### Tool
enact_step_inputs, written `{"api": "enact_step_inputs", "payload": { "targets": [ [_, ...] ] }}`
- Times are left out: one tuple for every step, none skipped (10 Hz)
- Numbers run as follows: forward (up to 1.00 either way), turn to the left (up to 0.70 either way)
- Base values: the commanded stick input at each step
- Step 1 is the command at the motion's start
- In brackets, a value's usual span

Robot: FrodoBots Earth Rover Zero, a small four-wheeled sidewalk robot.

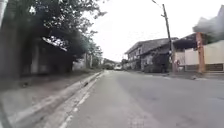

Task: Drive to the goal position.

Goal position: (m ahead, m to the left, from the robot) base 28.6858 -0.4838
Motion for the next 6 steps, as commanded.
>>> {"api": "enact_step_inputs", "payload": {
  "targets": [
    [0.7, 0.0],
    [0.7, 0.0],
    [0.7, 0.0],
    [0.7, 0.02],
    [0.7, 0.1],
    [0.7, 0.35]
  ]
}}
